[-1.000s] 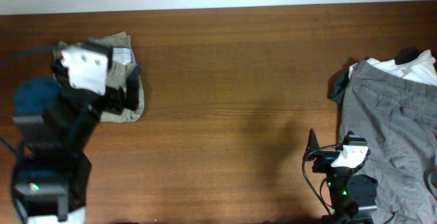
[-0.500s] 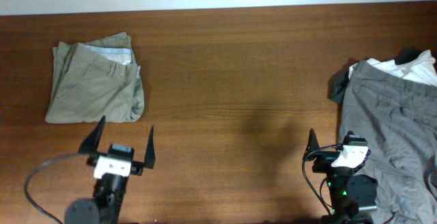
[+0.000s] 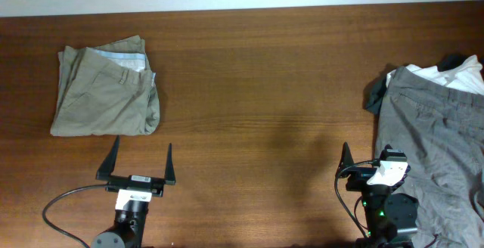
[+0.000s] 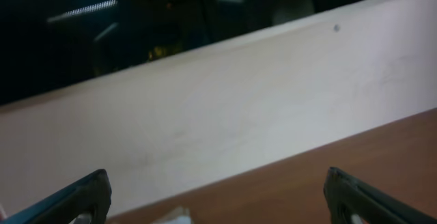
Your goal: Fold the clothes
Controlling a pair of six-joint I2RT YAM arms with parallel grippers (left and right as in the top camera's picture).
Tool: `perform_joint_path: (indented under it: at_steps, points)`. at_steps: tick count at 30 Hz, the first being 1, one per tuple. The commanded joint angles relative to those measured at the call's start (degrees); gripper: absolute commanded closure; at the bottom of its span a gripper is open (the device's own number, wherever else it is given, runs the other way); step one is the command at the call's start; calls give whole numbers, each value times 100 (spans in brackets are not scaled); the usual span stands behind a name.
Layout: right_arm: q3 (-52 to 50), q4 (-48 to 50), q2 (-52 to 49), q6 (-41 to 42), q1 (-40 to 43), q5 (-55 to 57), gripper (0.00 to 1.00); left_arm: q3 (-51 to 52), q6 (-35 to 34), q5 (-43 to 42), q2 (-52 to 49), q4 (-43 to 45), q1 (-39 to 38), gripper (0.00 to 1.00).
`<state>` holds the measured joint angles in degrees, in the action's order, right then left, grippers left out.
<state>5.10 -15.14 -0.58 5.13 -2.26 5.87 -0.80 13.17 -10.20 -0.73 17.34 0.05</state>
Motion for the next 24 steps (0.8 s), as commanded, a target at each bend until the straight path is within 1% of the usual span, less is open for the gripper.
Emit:
perform_joint_path:
  at_steps: [1,2,5,7,8,24]
  points:
    - [-39,-11,39,-24,42,-31,1,33,63,739,44,-234,-28,1]
    - [-39,-11,39,-24,42,-31,1,33,61,964,44,-417,-28,1]
    - [-39,-11,37,-24,42,-31,1,33,-11,1012,44,-1137,-28,1]
    - [-39,-11,37,-24,42,-31,1,33,-470,1226,44,-1993,-28,1]
    - [-39,-11,37,-24,42,-31,1,31,-601,1281,42,-2199,-28,1]
    - [-39,-11,37,-24,42,-31,1,31,-584,1362,22,-2190,-28,1]
